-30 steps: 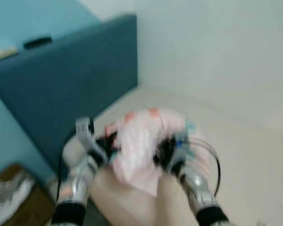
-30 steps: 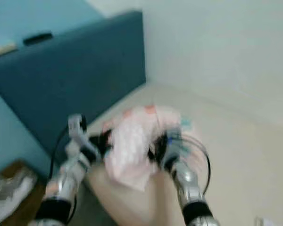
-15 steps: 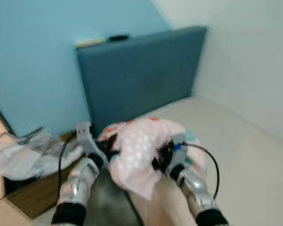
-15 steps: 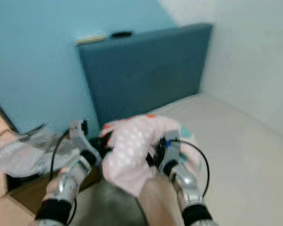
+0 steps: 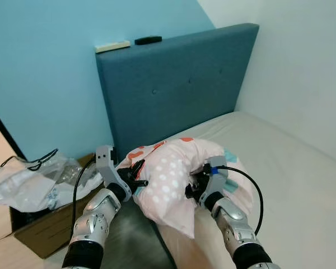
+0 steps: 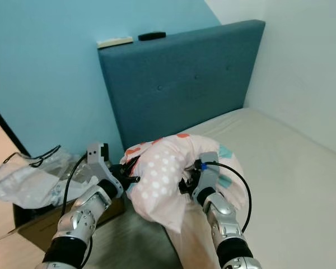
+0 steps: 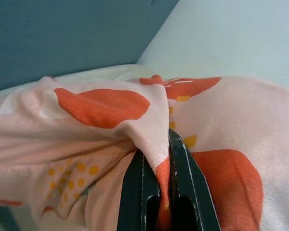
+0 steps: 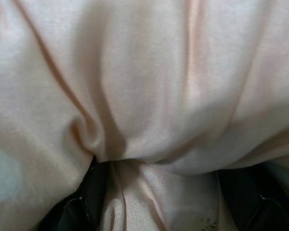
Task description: Clean up the room
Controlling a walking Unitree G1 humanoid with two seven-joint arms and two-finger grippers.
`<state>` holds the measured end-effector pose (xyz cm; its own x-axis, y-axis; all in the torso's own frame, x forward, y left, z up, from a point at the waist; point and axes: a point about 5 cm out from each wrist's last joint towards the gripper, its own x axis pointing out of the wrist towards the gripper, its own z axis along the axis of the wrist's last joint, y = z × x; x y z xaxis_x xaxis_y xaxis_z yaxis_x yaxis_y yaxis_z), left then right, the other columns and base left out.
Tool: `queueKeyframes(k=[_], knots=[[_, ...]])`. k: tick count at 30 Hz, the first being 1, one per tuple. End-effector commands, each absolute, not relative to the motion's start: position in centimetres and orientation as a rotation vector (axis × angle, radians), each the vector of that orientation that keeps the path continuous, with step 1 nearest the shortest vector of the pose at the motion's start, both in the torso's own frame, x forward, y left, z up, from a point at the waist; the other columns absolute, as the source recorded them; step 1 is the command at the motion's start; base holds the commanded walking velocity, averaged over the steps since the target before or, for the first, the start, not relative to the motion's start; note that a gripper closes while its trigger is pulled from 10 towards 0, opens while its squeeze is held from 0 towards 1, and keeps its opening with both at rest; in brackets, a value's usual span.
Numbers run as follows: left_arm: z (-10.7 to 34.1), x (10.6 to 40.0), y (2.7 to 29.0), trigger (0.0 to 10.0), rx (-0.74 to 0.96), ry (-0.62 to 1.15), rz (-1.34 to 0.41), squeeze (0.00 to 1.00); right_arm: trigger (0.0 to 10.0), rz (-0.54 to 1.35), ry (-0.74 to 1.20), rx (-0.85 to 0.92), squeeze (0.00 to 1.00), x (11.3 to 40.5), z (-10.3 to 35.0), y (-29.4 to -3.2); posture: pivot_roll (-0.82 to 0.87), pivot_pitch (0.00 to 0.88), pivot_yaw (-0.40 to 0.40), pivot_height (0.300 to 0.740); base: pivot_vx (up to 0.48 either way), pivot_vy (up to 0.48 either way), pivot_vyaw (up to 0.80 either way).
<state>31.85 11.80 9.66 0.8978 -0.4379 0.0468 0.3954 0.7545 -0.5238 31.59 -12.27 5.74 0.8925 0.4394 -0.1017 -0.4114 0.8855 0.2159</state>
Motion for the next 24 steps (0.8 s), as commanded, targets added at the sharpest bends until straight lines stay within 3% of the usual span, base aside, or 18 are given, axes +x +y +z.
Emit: queueKeyframes(k=[1,14,24], knots=[[12.3,32.4,10.3,10.0,-0.568,-0.027,-0.552,0.00,10.0,0.490,0.152,0.205,0.00,31.6,5.9,-11.0,-0.04,0.018,-0.014,0.735,0.480,0.000,0.00],[14.0,32.6,10.3,10.0,-0.604,-0.088,-0.614,0.00,10.0,0.467,0.152,0.212,0.00,31.9,6.0,-11.2,-0.04,0.020,-0.012,0.735,0.480,0.000,0.00],[13.6,32.2,10.4,10.0,-0.640,-0.066,-0.600,0.00,10.0,0.542,0.144,0.181,0.00,31.4,6.0,-10.7,-0.04,0.025,-0.016,0.735,0.000,0.000,0.72]])
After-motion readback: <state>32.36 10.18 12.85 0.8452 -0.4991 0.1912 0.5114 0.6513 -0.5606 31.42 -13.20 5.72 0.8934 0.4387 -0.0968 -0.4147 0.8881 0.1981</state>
